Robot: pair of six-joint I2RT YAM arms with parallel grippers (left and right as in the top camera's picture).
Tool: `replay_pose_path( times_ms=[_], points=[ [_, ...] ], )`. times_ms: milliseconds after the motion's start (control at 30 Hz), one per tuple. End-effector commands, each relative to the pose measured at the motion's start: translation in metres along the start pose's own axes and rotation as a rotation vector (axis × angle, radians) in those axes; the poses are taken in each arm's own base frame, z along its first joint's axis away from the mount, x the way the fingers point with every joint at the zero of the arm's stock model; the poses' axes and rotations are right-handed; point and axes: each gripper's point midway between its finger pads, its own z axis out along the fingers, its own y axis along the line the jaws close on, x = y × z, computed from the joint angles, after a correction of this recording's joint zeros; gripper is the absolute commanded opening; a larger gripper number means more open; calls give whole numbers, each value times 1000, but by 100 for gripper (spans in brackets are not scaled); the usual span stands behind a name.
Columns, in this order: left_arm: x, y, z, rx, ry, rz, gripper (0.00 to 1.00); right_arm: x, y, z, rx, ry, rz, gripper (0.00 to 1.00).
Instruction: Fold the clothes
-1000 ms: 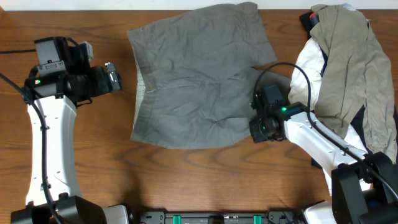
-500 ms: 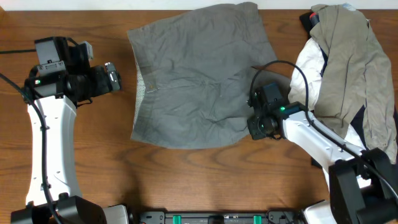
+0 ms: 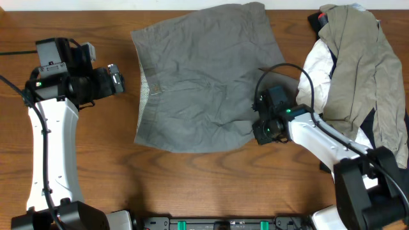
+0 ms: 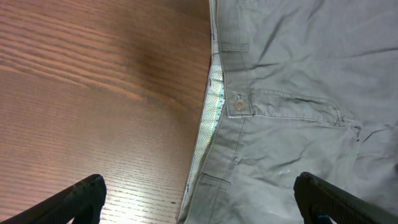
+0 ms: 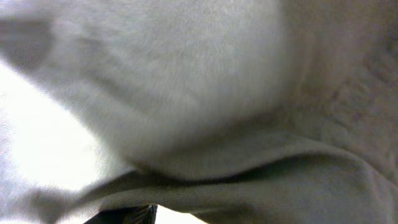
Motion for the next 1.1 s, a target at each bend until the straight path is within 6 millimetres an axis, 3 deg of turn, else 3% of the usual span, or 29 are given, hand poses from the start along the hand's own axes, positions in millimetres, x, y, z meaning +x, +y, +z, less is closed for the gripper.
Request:
replay_pose_path(
  times_ms=[0,133,300,367,500,700,733,800,933,1067],
  points=[
    [4,-2,6,12,22,17,98,5,2,14,-8,32,-24,38],
    [4,-2,6,12,22,17,98,13,2,24,-16,74,-18,33],
    [4,-2,6,12,22,17,98,24,1,19,-9,123,41,4],
    [4,-2,6,12,22,17,98,28,-2,10,-3,155,72,1],
    [4,-2,6,12,22,17,98,27,-12,-27,19,213,111,1],
    [4,-2,6,12,22,17,98,8,-48,-98,127,243,82,10],
    [4,-2,6,12,22,17,98,1,-50,-107,127,226,92,18],
    [5,-2,6,12,24,16,98,-11,-53,-121,129,192,105,47],
    [12,-1,6,11,54,8,98,-25,-56,-132,131,146,110,48],
    [35,-3,10,11,135,1,98,-25,-54,-132,125,147,111,46]
  ],
)
